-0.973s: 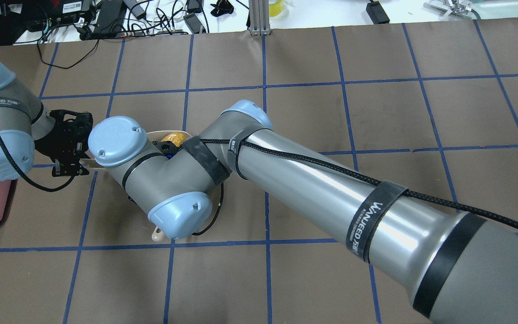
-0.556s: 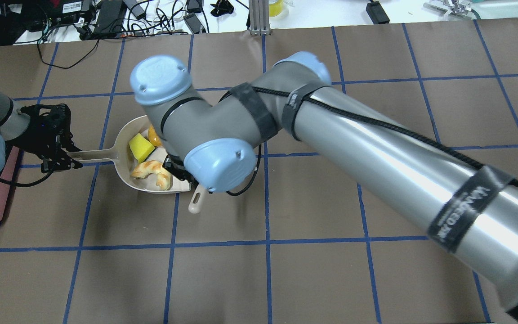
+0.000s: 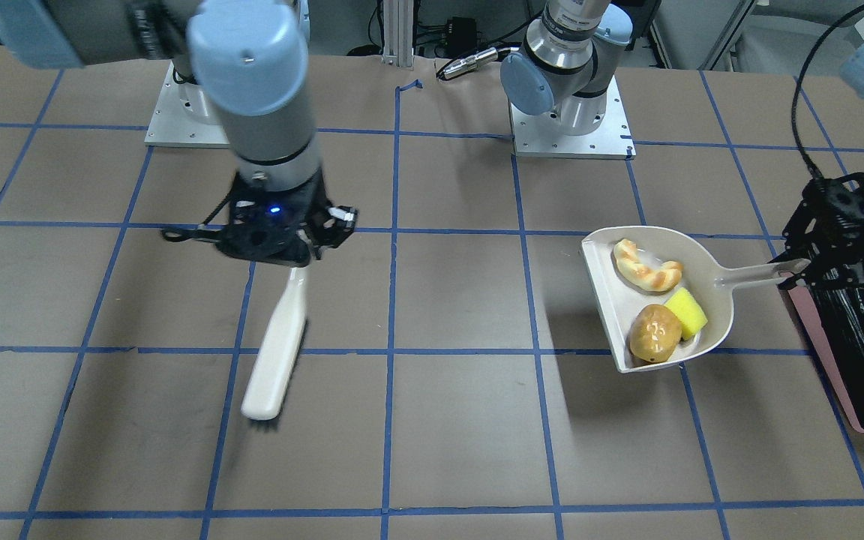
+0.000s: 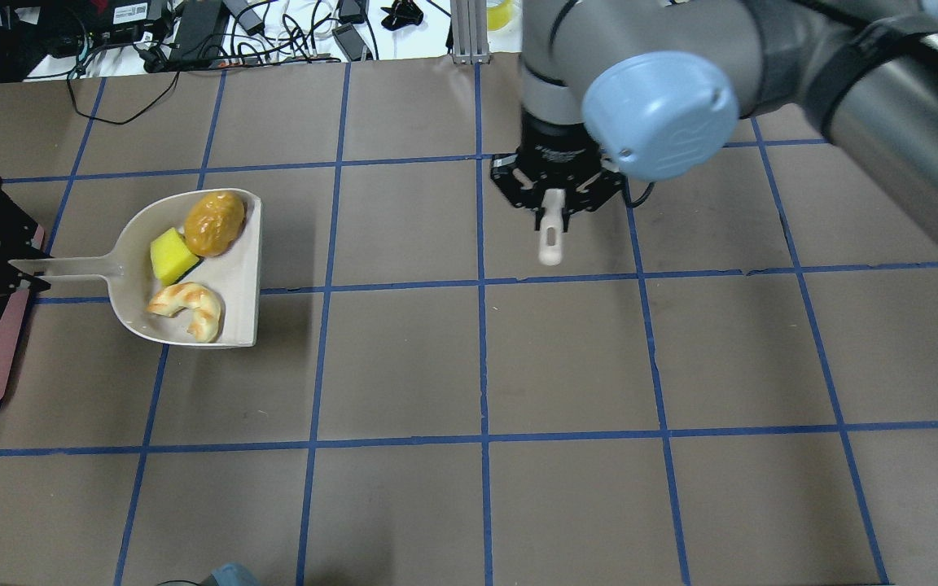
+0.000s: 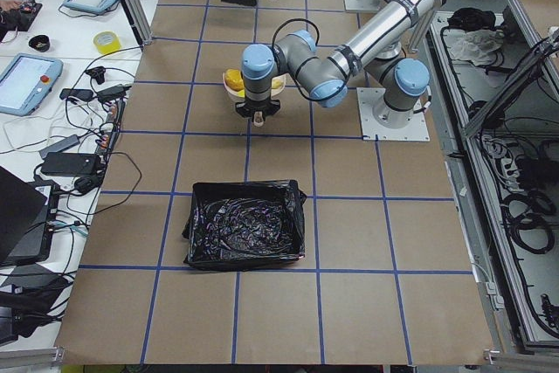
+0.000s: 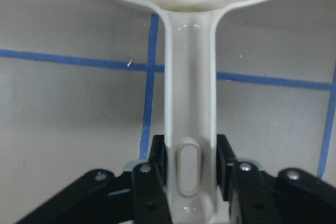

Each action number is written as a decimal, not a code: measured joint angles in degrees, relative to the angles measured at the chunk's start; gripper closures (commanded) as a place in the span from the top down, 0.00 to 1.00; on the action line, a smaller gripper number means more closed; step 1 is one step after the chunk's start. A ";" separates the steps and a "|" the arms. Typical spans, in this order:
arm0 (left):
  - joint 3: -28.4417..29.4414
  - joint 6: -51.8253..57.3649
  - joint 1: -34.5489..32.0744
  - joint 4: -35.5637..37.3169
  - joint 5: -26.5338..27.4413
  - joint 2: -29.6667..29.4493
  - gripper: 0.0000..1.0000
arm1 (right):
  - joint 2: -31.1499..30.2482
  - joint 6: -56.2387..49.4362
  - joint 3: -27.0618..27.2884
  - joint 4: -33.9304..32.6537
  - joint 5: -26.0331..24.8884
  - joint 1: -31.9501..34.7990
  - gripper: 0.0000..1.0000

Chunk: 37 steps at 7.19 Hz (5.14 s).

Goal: Sweep and dump trash into bin
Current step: 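Carry the dustpan over the bin with left gripper while right gripper withdraws, then tilt the dustpan over the bin with left gripper while right lowers brush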

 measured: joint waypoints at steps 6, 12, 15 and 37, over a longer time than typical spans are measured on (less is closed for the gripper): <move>16.36 24.49 18.67 -9.09 2.60 -5.29 0.00 | 5.10 -26.16 1.67 -3.26 -0.23 -26.17 0.00; 36.99 20.94 24.43 -12.71 6.69 -17.91 0.00 | 8.27 -31.78 7.48 -10.54 -3.43 -27.46 0.00; 42.76 16.68 24.47 -11.10 12.59 -22.68 0.00 | 8.53 -31.57 9.82 -11.82 -5.64 -28.01 0.00; 11.63 21.91 0.75 45.40 48.78 -3.76 0.00 | 9.57 -40.22 11.07 -16.23 -4.61 -31.08 0.97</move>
